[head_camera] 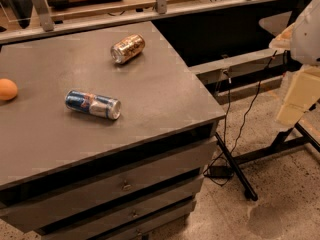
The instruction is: Pick orange can
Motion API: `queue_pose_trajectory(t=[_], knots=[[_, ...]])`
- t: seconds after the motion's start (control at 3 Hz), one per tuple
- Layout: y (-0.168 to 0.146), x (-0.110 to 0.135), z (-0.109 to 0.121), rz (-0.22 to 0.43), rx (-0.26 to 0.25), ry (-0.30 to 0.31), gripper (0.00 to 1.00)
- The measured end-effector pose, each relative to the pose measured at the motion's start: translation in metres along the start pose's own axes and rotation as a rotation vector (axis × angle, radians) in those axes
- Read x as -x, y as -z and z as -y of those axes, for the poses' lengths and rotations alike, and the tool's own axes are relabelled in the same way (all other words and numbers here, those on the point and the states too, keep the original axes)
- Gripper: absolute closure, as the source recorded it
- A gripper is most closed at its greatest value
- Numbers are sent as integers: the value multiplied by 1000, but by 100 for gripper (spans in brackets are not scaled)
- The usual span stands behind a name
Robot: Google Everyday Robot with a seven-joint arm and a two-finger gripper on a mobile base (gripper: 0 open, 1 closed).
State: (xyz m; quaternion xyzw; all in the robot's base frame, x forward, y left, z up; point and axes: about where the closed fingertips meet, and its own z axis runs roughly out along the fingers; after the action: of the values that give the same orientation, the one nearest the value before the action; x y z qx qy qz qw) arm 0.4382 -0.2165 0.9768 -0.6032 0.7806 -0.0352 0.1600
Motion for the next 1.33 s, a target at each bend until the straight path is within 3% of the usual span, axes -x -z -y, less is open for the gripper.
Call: queue_pose_trajectory(t=[0.33,1.33], knots=[[1,0,1,0,-2,1,0],[-17,28,61,-41,-7,187,0]])
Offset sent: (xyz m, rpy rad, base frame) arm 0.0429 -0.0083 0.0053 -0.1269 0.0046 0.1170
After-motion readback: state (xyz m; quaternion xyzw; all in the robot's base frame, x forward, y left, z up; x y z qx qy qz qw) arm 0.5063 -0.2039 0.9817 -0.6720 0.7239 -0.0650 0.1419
